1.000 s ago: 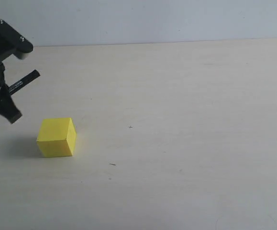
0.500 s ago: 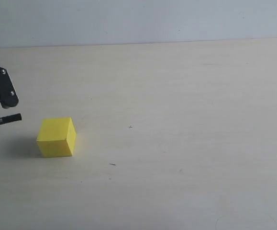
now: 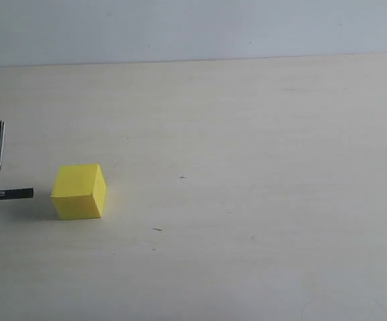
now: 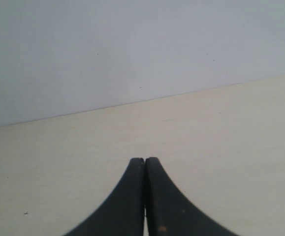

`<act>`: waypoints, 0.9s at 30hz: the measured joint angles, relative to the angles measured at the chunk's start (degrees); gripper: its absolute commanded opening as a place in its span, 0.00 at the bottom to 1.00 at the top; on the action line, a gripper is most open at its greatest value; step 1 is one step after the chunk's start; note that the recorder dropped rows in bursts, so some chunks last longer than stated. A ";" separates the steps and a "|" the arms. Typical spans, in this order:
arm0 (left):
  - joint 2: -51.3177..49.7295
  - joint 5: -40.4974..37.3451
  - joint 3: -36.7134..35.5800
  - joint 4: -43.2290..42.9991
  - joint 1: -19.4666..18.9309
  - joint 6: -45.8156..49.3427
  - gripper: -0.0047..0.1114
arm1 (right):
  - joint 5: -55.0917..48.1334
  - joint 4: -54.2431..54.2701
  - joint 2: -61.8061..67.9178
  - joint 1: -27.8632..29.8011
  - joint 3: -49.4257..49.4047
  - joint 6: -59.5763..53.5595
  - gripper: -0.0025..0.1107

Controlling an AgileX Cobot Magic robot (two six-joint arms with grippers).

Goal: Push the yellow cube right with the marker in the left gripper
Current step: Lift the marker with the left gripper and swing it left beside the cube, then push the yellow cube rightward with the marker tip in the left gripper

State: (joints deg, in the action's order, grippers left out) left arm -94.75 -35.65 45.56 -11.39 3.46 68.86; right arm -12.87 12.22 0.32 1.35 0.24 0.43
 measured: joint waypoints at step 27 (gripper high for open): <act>0.00 4.42 0.00 2.66 -7.86 5.13 0.04 | 0.00 0.00 0.00 0.00 0.00 0.00 0.02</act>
State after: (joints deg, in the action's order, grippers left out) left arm -94.75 -31.22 45.56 -8.72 -4.40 73.99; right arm -12.87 12.22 0.32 1.35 0.24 0.43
